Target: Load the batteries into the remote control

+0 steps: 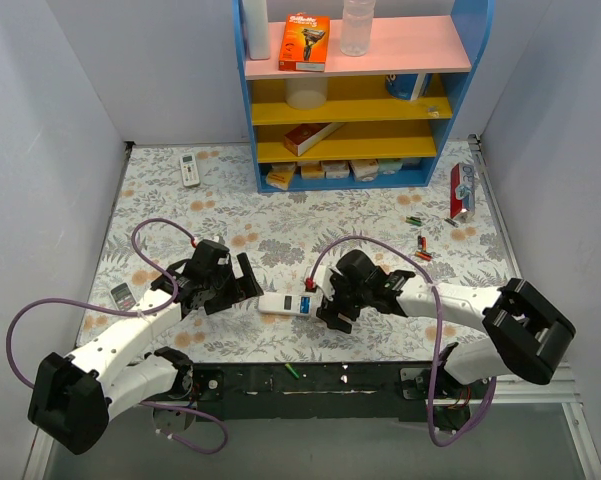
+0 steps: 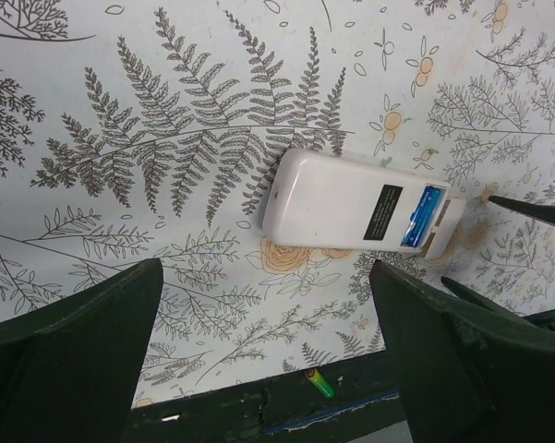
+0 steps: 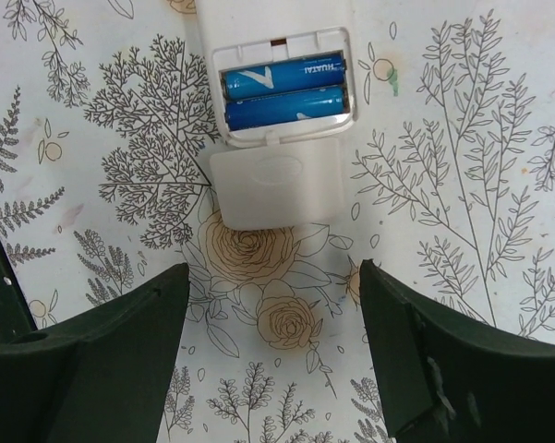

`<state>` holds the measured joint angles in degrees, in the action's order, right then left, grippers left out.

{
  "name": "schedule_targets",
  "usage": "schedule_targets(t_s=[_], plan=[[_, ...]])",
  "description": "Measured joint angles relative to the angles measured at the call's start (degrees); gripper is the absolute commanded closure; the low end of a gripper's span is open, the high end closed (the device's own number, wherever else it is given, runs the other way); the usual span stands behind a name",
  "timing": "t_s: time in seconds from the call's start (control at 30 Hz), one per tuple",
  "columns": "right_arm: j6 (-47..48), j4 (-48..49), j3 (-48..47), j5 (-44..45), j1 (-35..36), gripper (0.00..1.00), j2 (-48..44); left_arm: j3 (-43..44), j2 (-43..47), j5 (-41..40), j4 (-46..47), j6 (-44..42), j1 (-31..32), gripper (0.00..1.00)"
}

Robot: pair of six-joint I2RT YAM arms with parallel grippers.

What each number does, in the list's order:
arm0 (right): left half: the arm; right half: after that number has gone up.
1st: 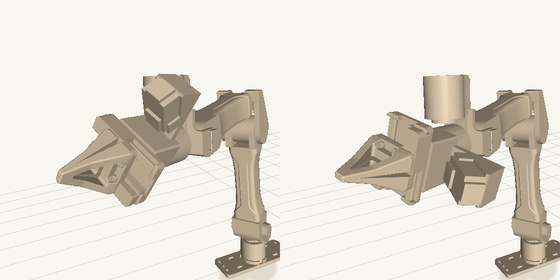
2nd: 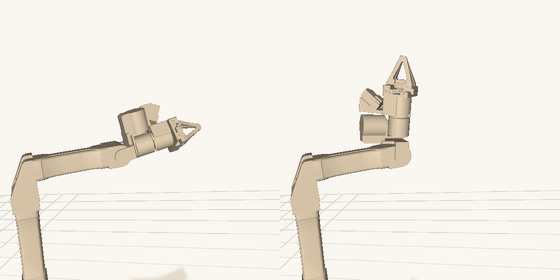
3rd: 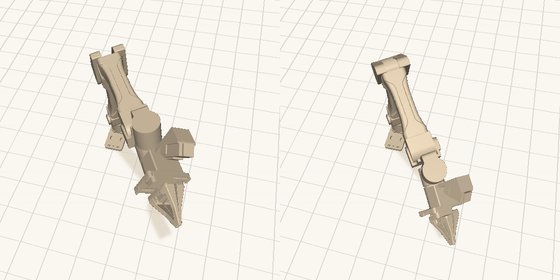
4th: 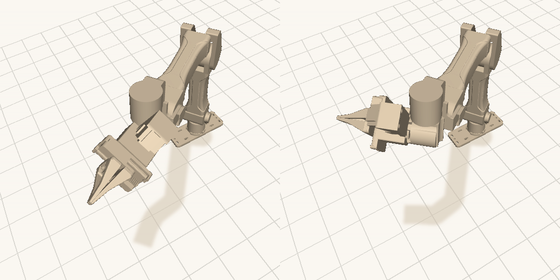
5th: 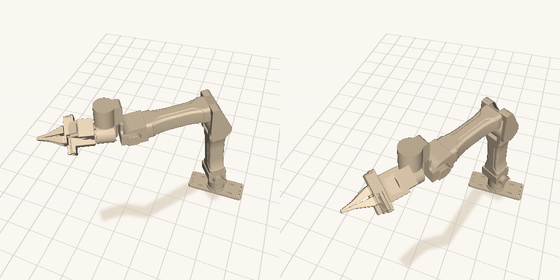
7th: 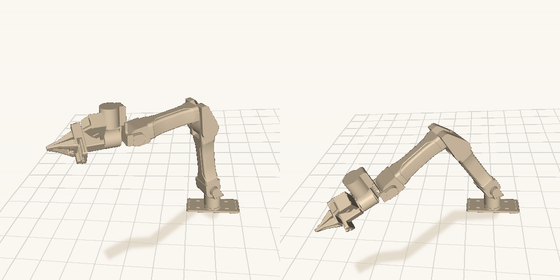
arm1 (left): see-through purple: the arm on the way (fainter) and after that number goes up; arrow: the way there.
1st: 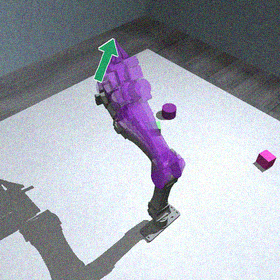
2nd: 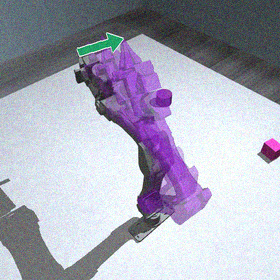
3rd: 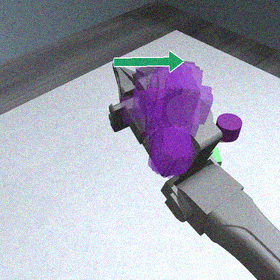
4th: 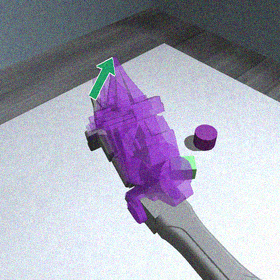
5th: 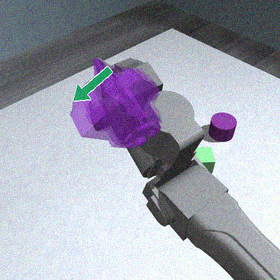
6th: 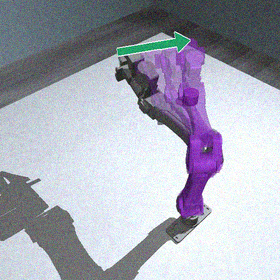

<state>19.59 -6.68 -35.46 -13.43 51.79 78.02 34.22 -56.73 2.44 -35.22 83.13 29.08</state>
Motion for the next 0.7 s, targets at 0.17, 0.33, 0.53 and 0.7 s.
schedule_targets(t_s=[0.17, 0.33, 0.53, 0.7], plan=[[1.64, 0.11, -0.22, -0.57, -0.02, 0.19, 2.01, 0.02, 0.07, -0.04, -0.61, 0.24, 0.00, 0.04], [2.05, 1.36, -1.14, -0.26, -0.02, 0.19, 3.65, 0.09, -0.09, -0.04, -0.79, 0.26, 0.00, 0.04], [2.36, 2.51, -2.58, -0.87, -0.02, 0.21, 5.70, 0.42, -0.70, -0.07, -0.76, 0.24, 0.00, 0.04], [2.95, 2.62, -3.04, -1.38, -0.02, 0.25, 6.34, 0.46, -0.96, -0.07, -0.76, 0.24, 0.00, 0.04]])
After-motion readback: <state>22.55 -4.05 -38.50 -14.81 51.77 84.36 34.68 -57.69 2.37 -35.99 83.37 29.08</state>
